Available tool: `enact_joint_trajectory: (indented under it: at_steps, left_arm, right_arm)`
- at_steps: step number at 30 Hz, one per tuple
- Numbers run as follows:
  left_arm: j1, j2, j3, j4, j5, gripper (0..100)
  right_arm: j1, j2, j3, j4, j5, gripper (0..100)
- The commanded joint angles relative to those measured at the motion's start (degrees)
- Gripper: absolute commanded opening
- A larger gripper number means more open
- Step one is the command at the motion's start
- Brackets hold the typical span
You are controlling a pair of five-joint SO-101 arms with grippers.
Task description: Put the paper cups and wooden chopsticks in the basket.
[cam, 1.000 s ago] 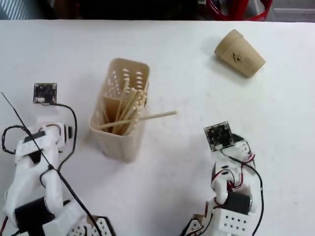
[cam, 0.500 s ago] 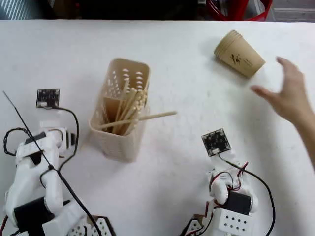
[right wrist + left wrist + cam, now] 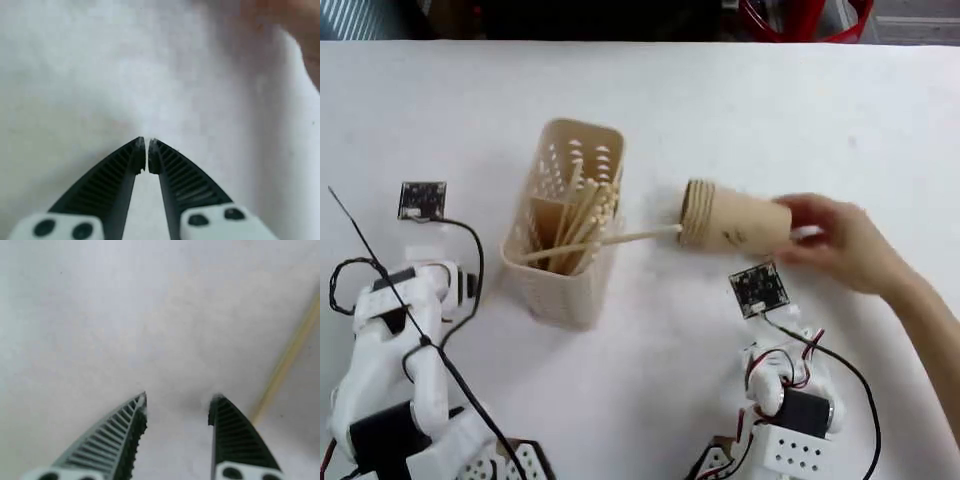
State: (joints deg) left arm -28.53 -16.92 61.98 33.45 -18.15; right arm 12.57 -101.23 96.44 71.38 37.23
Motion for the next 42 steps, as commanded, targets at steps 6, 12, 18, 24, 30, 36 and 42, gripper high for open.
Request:
enact_joint_trajectory:
  at_steps: [6, 12, 18, 24, 30, 36, 42]
  left_arm:
    - [0.84, 0.04, -1.23, 0.97, -0.62, 21]
    - [0.75, 0.04, -1.14, 4.22, -0.62, 21]
    - [0.66, -0.22, -0.7, 4.22, -0.62, 21]
    - [-0.13, -0.22, -0.7, 4.22, -0.62, 21]
    - [-0.13, -0.22, -0.7, 4.22, -0.62, 21]
    - [-0.13, -0.22, -0.7, 4.22, -0.62, 21]
    - [-0.13, -0.22, -0.7, 4.22, -0.62, 21]
  right_arm:
    - [0.57, -0.4, 0.53, 0.48, 0.09, 2.6]
    - [0.57, -0.4, 0.53, 0.48, 0.09, 2.6]
    - [0.48, -0.4, 0.53, 0.48, 0.09, 2.6]
    - [-3.3, -0.66, 0.53, 1.63, 0.26, 2.6]
    - [-6.02, -0.66, 0.53, 1.63, 0.44, 2.7]
    - [0.75, -0.75, -6.77, 2.42, 9.49, 2.8]
    - [7.6, 0.31, -28.84, 4.62, 8.97, 2.9]
